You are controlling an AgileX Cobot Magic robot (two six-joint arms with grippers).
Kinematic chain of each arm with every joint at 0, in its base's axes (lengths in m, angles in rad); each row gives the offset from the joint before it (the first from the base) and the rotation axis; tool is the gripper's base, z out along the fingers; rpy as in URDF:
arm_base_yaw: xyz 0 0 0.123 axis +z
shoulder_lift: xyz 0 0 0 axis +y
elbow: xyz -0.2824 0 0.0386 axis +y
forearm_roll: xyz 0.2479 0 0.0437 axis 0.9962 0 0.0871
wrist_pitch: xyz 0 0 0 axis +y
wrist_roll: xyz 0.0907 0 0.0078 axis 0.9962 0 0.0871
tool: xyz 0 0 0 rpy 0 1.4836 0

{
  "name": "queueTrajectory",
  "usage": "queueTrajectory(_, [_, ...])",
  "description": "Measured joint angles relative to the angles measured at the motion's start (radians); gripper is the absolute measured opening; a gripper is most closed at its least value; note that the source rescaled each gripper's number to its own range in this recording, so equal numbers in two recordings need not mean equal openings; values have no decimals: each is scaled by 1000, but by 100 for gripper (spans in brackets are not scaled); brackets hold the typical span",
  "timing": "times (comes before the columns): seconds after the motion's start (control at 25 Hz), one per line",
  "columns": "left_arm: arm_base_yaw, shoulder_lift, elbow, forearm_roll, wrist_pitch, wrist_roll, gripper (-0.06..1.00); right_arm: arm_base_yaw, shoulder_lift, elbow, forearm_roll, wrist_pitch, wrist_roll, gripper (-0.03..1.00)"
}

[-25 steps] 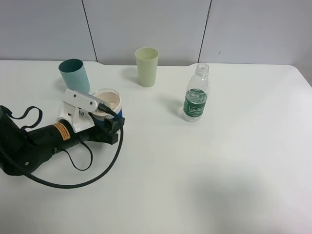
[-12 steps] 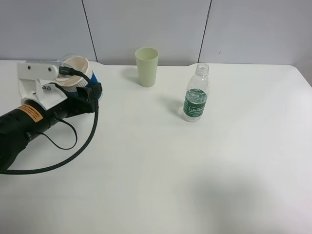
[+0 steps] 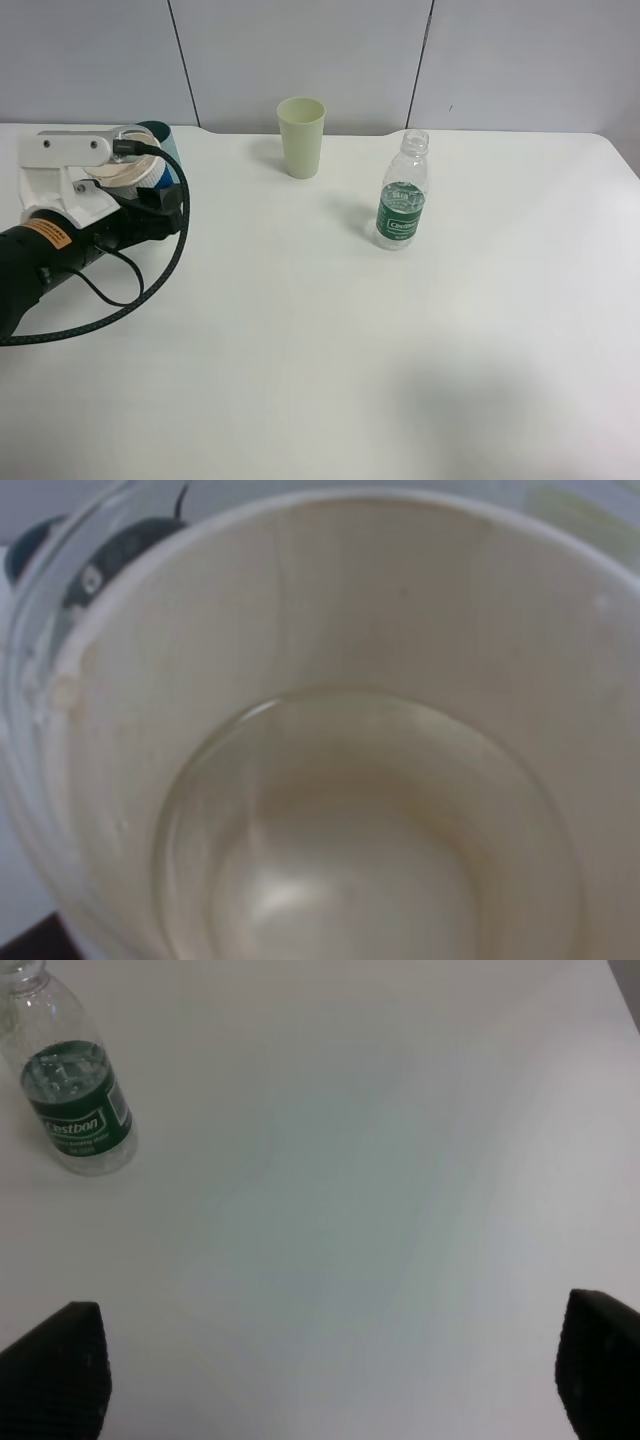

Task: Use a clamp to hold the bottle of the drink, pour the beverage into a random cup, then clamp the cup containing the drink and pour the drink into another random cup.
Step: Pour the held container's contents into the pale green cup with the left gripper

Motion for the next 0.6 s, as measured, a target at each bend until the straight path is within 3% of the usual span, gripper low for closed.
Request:
queueTrajectory(0.12, [0, 0, 0, -12, 8, 6, 0, 0, 0, 0, 0, 0, 0, 78])
queueTrajectory(0.28, [0, -5, -28, -98, 80, 50, 0, 0, 0, 0, 0, 0, 0, 78])
queueTrajectory(0.6, [-4, -37, -190, -301, 338, 271, 0, 0, 0, 0, 0, 0, 0, 78])
